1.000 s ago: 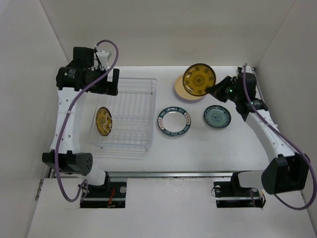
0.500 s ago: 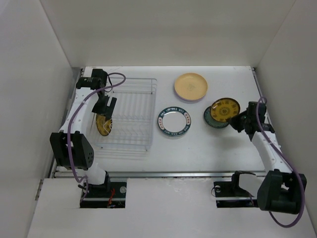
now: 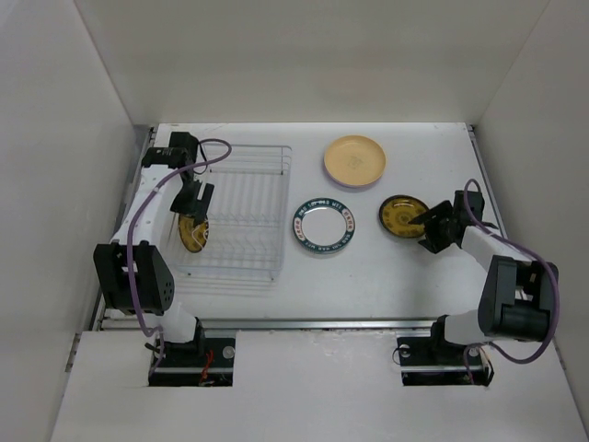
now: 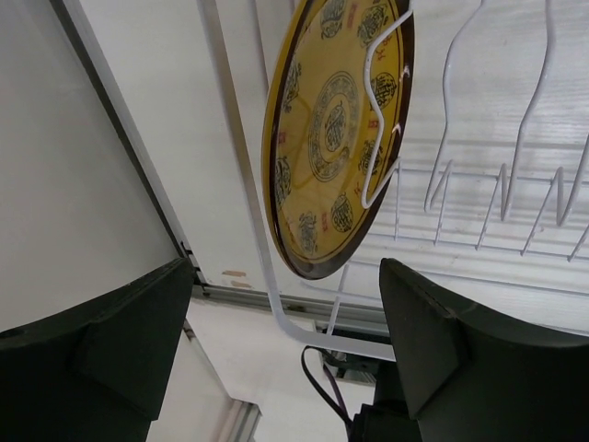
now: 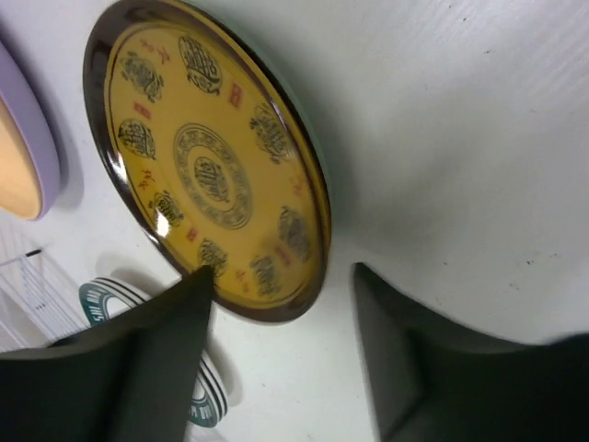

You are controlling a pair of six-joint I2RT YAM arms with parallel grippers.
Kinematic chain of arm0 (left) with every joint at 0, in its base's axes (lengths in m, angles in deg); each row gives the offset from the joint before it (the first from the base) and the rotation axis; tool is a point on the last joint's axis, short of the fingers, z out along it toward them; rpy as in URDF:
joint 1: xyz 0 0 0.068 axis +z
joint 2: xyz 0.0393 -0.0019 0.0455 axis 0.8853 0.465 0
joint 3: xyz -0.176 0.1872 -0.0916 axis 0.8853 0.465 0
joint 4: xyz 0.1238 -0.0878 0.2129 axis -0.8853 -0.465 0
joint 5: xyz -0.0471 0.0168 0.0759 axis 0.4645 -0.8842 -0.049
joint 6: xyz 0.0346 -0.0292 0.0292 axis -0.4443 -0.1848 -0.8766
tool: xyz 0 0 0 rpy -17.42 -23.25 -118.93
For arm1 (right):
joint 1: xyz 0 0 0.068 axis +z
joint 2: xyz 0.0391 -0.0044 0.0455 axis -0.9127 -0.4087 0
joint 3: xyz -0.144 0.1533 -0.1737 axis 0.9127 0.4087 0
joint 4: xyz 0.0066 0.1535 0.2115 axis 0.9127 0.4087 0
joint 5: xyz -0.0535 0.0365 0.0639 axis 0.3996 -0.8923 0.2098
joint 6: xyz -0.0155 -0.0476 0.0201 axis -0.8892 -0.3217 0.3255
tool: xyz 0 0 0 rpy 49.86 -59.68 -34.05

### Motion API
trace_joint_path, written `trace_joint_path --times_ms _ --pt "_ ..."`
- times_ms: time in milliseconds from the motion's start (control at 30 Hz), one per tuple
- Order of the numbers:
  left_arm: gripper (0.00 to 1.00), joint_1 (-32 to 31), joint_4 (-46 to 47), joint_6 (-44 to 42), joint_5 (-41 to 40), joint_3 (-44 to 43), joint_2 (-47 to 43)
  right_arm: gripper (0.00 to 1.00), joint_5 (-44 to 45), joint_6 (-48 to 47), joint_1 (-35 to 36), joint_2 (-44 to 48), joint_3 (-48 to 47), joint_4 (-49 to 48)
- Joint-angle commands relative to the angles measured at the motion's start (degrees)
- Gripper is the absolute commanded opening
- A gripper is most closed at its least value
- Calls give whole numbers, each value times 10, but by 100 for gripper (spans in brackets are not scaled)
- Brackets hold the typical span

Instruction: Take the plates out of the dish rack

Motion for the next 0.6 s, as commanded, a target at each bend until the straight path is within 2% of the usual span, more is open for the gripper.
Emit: trace_joint_path --times_ms 0,100,200,267,333,367,567 --pt "80 1 2 -5 0 8 -7 74 -17 -32 -2 5 -13 -30" --pt "80 1 2 -5 0 2 -7 83 -17 -42 -2 5 -13 -18" --pt "80 1 -4 -5 0 2 -1 85 -24 -47 -2 20 0 -11" --pt "76 1 -4 -5 0 9 -1 85 -29 -47 -2 31 0 -6" --pt "69 1 2 -5 0 14 4 85 -29 -47 -2 53 5 -6" --pt "60 1 2 -5 0 14 12 85 -29 -47 -2 61 5 -6" --pt "33 1 14 -10 0 20 37 85 -29 -53 -2 101 -1 0"
